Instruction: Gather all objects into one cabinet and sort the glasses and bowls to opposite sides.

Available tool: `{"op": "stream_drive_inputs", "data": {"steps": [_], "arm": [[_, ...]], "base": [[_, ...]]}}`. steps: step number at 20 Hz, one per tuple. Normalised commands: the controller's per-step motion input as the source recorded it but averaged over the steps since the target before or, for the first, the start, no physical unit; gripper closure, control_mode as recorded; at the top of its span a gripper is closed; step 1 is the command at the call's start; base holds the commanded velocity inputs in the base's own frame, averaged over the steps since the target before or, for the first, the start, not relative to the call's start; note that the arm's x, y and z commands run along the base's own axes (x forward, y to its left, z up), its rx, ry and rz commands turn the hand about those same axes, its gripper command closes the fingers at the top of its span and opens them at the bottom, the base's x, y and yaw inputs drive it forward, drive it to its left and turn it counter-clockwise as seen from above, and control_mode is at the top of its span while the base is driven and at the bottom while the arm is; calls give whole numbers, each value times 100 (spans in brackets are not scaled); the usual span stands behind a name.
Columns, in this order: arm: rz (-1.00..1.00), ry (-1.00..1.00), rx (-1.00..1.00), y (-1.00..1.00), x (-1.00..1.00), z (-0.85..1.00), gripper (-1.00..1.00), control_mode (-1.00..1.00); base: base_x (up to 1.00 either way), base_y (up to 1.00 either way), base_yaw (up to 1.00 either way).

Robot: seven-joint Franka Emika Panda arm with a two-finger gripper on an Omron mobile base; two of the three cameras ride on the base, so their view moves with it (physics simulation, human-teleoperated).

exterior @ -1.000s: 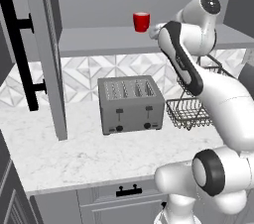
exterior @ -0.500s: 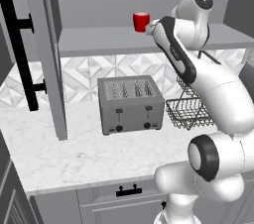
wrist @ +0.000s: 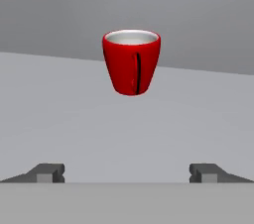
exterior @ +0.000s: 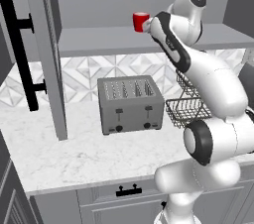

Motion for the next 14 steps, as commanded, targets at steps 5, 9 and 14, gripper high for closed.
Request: {"op": "stream_drive_inputs", "data": {"steps": [5, 9, 14], "arm": [[6, 0, 0, 0, 33, 0, -100, -100], [5, 0, 0, 0, 38, 0, -100, -100], [3, 0, 0, 0, 40, 0, -100, -100]], "base": [[0, 0, 0], [0, 0, 0], [0, 0, 0]]}}
